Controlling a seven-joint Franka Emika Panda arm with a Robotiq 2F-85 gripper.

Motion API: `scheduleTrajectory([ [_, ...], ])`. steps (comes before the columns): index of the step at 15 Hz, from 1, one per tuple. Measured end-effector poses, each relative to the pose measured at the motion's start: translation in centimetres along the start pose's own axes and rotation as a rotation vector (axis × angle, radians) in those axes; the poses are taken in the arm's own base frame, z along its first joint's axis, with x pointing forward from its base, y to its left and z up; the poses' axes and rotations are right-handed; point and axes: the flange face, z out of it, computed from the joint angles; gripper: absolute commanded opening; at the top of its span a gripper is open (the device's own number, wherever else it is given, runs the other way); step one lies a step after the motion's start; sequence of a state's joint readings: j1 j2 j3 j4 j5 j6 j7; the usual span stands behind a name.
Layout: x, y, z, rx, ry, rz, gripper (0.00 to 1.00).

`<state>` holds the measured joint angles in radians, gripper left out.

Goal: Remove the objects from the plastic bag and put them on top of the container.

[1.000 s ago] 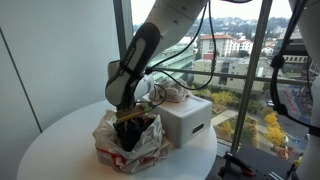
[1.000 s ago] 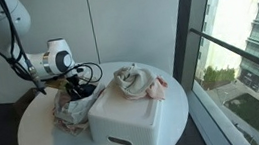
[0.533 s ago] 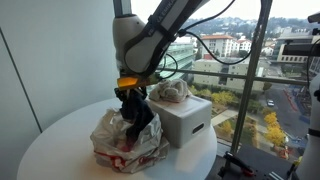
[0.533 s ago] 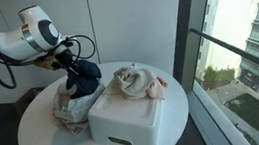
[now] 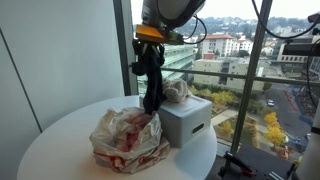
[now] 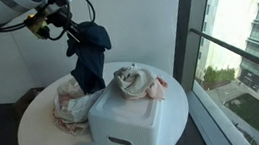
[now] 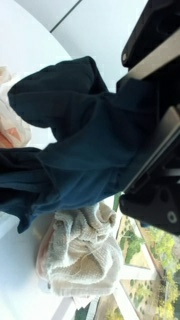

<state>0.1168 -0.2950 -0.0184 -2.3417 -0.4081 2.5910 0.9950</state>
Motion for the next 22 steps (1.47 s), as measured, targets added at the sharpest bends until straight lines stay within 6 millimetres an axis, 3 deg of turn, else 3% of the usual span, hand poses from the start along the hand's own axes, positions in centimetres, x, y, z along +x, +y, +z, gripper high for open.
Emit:
scheduleTrajectory([
  [4,5.9,7.0,-5.7,0.006,0.104,0.220,0.13],
  [6,8.0,10.6,-6.3,-0.022,0.152,0.310,0.12],
  [7,8.8,12.1,-5.6,-0.037,0.164,0.341,0.10],
  [9,8.9,13.8,-2.1,-0.063,0.148,0.362,0.10],
  [12,6.3,13.6,6.3,-0.083,0.048,0.337,0.11],
  [13,5.1,13.3,9.2,-0.083,0.002,0.334,0.36],
  [15,2.5,12.9,14.8,-0.087,-0.089,0.336,0.39],
  [17,0.8,12.7,18.9,-0.088,-0.138,0.330,0.55],
  [19,0.9,12.6,19.6,-0.090,-0.116,0.302,0.70],
  [22,3.2,12.8,15.6,-0.101,0.013,0.267,0.92],
])
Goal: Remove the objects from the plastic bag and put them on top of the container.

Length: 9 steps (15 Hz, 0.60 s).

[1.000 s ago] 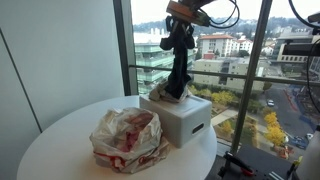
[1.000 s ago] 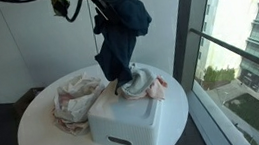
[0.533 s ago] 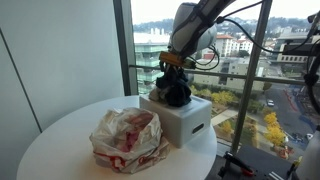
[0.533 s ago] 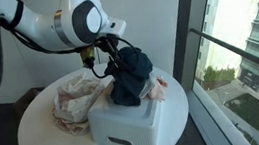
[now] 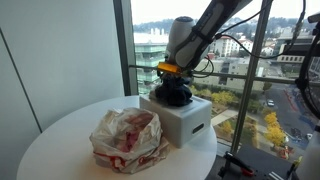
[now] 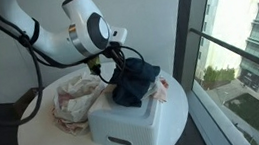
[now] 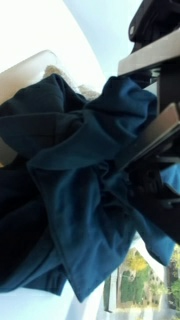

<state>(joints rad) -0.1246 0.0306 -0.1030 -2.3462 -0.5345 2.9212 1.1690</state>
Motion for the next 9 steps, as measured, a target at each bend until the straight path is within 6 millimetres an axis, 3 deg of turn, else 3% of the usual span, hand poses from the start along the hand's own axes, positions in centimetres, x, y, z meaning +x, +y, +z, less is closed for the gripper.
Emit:
scheduleTrajectory([
  [2,1.6,-0.6,-4.8,0.009,0.106,-0.025,1.00],
  [4,1.4,-2.1,-9.7,0.009,0.217,-0.071,1.00],
  [6,-1.2,-4.3,-13.4,-0.008,0.305,-0.127,1.00],
  [9,-7.1,-8.1,-15.4,-0.011,0.294,-0.236,0.99],
])
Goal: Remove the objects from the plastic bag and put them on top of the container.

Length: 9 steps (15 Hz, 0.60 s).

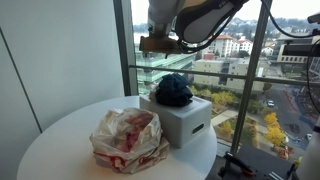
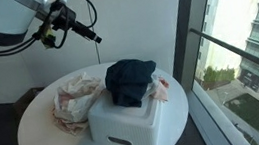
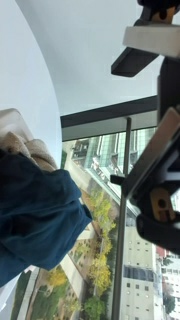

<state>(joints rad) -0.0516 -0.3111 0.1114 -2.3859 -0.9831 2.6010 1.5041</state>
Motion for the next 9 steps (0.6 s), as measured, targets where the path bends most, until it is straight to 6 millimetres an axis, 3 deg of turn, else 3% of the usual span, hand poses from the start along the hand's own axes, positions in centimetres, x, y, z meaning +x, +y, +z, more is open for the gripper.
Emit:
scheduleTrajectory([
  [4,-7.2,-5.7,0.0,0.081,-0.156,-0.161,1.00],
  [9,-12.6,-8.5,5.7,0.156,-0.389,-0.308,1.00],
])
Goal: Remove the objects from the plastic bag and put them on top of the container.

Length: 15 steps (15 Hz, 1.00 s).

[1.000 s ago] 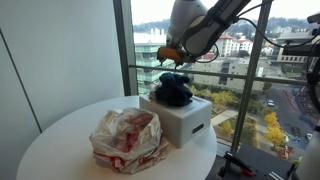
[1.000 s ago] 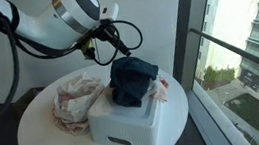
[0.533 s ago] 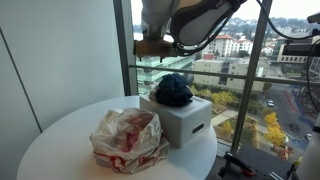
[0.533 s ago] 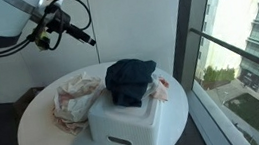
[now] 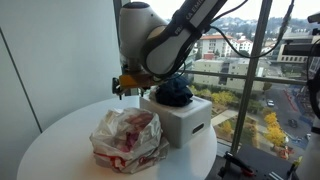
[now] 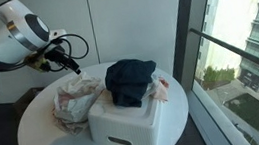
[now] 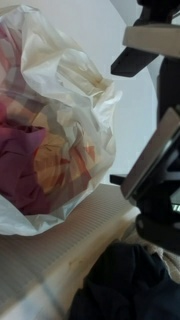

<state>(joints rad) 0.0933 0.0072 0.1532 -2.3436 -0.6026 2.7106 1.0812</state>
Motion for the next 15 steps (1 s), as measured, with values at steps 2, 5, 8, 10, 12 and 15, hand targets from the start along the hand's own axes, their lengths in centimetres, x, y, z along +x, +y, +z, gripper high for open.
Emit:
scheduleTrajectory([
  [2,-0.5,-0.6,3.5,0.026,-0.101,-0.048,1.00],
  [5,-1.6,-2.2,8.2,0.075,-0.246,-0.125,1.00],
  [8,-1.1,-2.2,11.3,0.093,-0.356,-0.172,1.00],
  [10,-0.1,-1.2,12.7,0.067,-0.398,-0.175,1.00],
  [12,0.8,0.0,13.5,0.040,-0.427,-0.165,1.00],
  [15,1.3,0.8,14.4,0.024,-0.473,-0.170,1.00],
])
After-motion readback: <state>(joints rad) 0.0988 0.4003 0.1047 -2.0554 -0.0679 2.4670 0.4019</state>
